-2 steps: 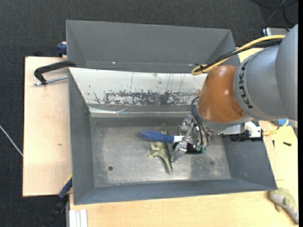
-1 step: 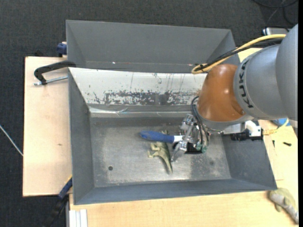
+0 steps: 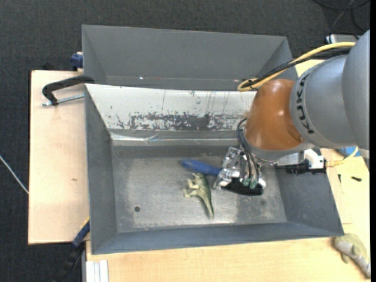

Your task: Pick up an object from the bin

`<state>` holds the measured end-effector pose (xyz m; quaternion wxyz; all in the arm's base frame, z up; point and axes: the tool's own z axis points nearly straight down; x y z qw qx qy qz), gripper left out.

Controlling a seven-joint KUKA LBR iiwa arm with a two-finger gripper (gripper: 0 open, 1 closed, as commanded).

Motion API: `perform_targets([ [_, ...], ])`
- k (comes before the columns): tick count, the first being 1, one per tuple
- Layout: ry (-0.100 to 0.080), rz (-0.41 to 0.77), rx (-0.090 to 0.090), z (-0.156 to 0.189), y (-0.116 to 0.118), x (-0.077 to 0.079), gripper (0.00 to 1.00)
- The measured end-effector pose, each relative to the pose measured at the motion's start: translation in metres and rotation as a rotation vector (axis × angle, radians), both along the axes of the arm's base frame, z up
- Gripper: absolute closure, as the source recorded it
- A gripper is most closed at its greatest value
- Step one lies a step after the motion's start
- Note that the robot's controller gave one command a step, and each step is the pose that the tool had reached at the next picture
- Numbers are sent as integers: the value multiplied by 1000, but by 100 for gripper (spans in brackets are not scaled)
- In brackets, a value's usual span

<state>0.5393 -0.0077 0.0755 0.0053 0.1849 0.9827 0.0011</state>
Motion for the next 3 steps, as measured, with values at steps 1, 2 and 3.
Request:
perform_targets([
  [1,3,2,1,38,1,2,100],
  [2,6,3,1,44,2,3,100],
  [3,4,5,1,74,3,4,100],
])
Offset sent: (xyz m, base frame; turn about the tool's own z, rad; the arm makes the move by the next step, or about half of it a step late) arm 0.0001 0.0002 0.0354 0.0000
